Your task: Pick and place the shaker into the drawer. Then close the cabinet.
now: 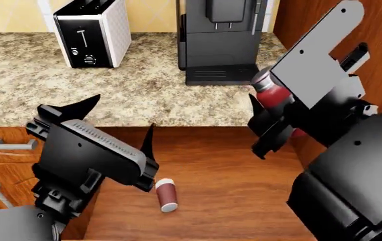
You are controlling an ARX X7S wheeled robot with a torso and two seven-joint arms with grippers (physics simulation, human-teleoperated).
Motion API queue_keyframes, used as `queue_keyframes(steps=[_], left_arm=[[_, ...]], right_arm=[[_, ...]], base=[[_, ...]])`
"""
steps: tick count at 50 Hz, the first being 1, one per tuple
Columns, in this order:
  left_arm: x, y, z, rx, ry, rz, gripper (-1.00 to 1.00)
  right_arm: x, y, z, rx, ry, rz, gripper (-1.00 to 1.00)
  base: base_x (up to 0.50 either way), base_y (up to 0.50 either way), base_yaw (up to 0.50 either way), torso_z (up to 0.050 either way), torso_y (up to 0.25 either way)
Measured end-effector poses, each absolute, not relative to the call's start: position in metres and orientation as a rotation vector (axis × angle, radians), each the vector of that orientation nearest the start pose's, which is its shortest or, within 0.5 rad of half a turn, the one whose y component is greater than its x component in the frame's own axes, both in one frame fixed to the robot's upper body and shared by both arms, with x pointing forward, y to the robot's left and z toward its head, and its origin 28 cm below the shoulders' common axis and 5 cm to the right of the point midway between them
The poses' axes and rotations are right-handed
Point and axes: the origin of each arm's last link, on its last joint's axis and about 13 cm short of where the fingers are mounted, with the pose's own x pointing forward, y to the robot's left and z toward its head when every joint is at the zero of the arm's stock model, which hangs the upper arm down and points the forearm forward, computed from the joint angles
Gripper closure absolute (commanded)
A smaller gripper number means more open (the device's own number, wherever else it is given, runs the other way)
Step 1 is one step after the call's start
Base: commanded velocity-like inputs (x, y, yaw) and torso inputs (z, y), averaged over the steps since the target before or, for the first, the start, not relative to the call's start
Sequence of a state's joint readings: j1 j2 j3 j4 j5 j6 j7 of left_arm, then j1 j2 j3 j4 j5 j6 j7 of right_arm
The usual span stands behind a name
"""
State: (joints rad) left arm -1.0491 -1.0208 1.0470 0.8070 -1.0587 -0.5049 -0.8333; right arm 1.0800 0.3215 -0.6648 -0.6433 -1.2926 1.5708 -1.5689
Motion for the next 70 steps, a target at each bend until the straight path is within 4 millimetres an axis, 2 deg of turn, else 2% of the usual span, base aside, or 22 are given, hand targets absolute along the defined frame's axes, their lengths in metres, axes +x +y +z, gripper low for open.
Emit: queue_keyframes(steps=[10,20,29,39,49,58,59,65,70], left_arm=[[0.180,0.236,0.230,0.397,-0.229,-0.235,-1.00],[0.171,0.244,0.230,0.391,-0.237,-0.204,-1.00],[0.164,0.248,0.228,0.387,-0.238,-0.192,-1.00],[0.156,0.250,0.228,0.378,-0.237,-0.193,-1.00],[0.148,0.250,0.228,0.372,-0.237,-0.198,-1.00],[0.144,0.251,0.226,0.371,-0.232,-0.195,-1.00],[0.143,0.251,0.226,0.371,-0.232,-0.195,-1.00],[0.142,0.251,0.226,0.370,-0.231,-0.195,-1.00],[0.142,0.251,0.226,0.365,-0.231,-0.194,-1.00]], right_arm=[[0.238,-0.136,0.323,-0.877,0.220,0.490,1.00],[0.252,-0.126,0.310,-0.979,0.396,0.633,1.00],[0.271,-0.115,0.273,-1.008,0.536,0.697,1.00],[0.290,-0.099,0.226,-0.980,0.603,0.724,1.00],[0.300,-0.085,0.182,-0.931,0.644,0.760,1.00],[0.304,-0.079,0.155,-0.881,0.694,0.774,1.00],[0.304,-0.079,0.153,-0.875,0.699,0.773,-1.00],[0.306,-0.078,0.153,-0.834,0.688,0.745,-1.00],[0.303,-0.075,0.175,-0.773,0.595,0.718,-1.00]], base=[[0.00,0.00,0.00,0.000,0.000],[0.00,0.00,0.00,0.000,0.000],[0.00,0.00,0.00,0.000,0.000],[0.00,0.00,0.00,0.000,0.000],[0.00,0.00,0.00,0.000,0.000],[0.00,0.00,0.00,0.001,0.000],[0.00,0.00,0.00,0.000,0.000],[0.00,0.00,0.00,0.000,0.000],[0.00,0.00,0.00,0.000,0.000]])
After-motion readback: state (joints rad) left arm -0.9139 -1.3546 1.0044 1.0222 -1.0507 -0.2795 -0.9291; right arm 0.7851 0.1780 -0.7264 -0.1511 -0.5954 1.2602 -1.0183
